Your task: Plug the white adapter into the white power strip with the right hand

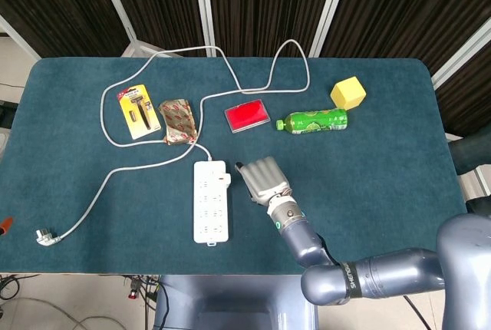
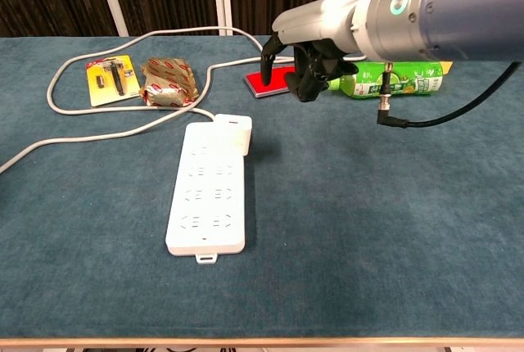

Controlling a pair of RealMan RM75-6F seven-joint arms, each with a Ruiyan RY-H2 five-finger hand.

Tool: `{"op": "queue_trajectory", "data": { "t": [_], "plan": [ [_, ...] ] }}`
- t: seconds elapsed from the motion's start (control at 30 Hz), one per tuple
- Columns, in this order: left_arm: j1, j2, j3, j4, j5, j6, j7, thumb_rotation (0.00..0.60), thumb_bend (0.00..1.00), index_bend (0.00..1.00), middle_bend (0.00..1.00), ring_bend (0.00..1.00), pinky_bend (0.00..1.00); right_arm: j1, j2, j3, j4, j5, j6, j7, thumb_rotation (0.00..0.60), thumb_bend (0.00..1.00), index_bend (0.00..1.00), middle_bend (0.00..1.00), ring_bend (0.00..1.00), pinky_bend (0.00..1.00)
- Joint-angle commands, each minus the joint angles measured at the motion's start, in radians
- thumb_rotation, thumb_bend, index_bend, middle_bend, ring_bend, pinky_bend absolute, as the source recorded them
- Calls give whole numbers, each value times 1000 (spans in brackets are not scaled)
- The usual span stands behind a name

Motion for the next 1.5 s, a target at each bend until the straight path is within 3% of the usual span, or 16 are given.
{"op": "queue_trajectory", "data": {
  "t": [0.03, 0.73, 1.5],
  "plan": [
    [0, 1, -1, 1, -2, -1, -2, 600, 100, 198, 0, 0, 0, 8, -17, -4, 17, 0, 3, 3, 600, 821, 234, 860, 866, 835],
    [0, 7, -3, 3, -4, -6, -17, 600, 100, 198, 0, 0, 0, 82, -152, 25, 112, 46, -6, 2, 600, 820, 216, 861, 871, 835],
    [2, 7, -5, 4, -6, 0, -17, 600, 100, 198, 0, 0, 0, 88, -189, 15, 164, 58, -34, 8, 600, 820, 210, 862, 875, 846]
  ]
}}
